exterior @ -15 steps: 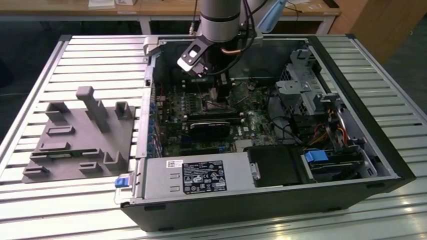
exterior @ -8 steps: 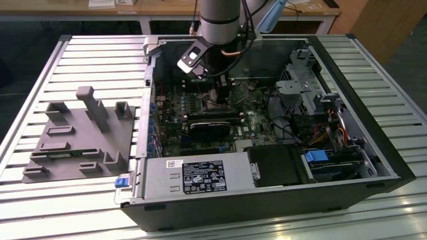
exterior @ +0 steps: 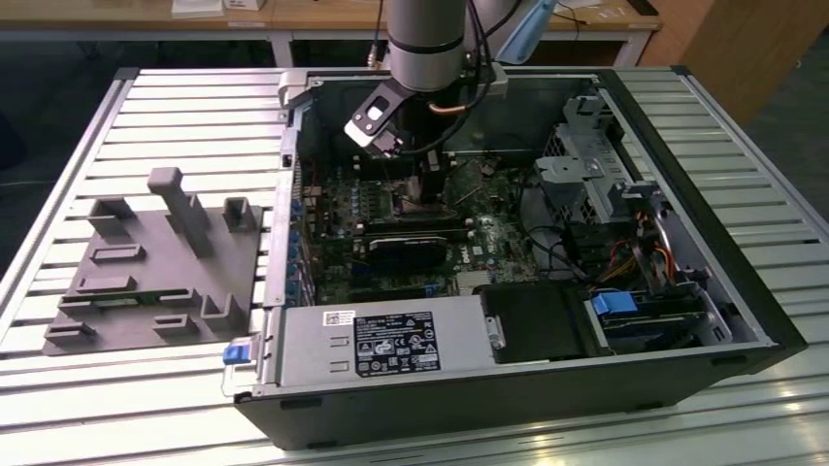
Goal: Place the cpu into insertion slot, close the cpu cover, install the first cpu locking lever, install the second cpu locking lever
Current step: 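Place the cpu into insertion slot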
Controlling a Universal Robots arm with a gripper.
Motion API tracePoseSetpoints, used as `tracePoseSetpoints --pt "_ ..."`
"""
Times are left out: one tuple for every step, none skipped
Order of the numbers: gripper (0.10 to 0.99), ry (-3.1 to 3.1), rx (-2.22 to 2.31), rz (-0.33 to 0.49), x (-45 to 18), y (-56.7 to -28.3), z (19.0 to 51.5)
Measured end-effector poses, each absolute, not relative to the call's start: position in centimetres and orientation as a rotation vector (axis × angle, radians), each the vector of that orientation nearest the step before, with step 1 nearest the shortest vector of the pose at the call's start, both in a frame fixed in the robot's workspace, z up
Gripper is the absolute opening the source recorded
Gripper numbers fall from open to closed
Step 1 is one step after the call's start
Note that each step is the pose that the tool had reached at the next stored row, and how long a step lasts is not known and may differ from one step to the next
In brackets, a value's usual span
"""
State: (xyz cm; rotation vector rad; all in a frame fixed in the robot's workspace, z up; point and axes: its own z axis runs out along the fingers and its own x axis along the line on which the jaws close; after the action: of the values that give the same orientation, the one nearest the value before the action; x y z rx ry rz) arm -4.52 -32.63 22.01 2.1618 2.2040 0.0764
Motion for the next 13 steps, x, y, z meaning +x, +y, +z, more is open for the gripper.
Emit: tracePoseSetpoints --pt "0.537 2.204 2.162 0.076 -4.5 -32.6 21.9" --pt "0.537 2.204 2.162 0.076 -4.5 -32.6 21.7" --pt "0.537 2.204 2.162 0.076 -4.5 -32.6 21.6" --pt "0.537 2.204 2.162 0.076 -4.5 -32.6 21.4" --pt "0.537 2.204 2.162 0.076 -4.5 -32.6 21.3" --pt "0.537 2.204 2.162 0.076 -4.5 -32.6 21.2" --pt "0.537 2.204 2.162 0.076 -4.5 -32.5 21.1" --pt "0.537 2.204 2.162 0.076 -4.5 -32.5 21.1" --pt "0.537 2.204 2.162 0.076 -4.6 -32.5 21.0" --pt "0.537 2.204 2.162 0.076 -4.6 -32.4 20.9" --pt "0.537 2.204 2.162 0.076 -4.6 -32.4 20.9" --pt "0.537 2.204 2.162 0.076 -4.6 -32.4 20.8" --pt "0.537 2.204 2.162 0.076 -4.6 -32.4 20.7"
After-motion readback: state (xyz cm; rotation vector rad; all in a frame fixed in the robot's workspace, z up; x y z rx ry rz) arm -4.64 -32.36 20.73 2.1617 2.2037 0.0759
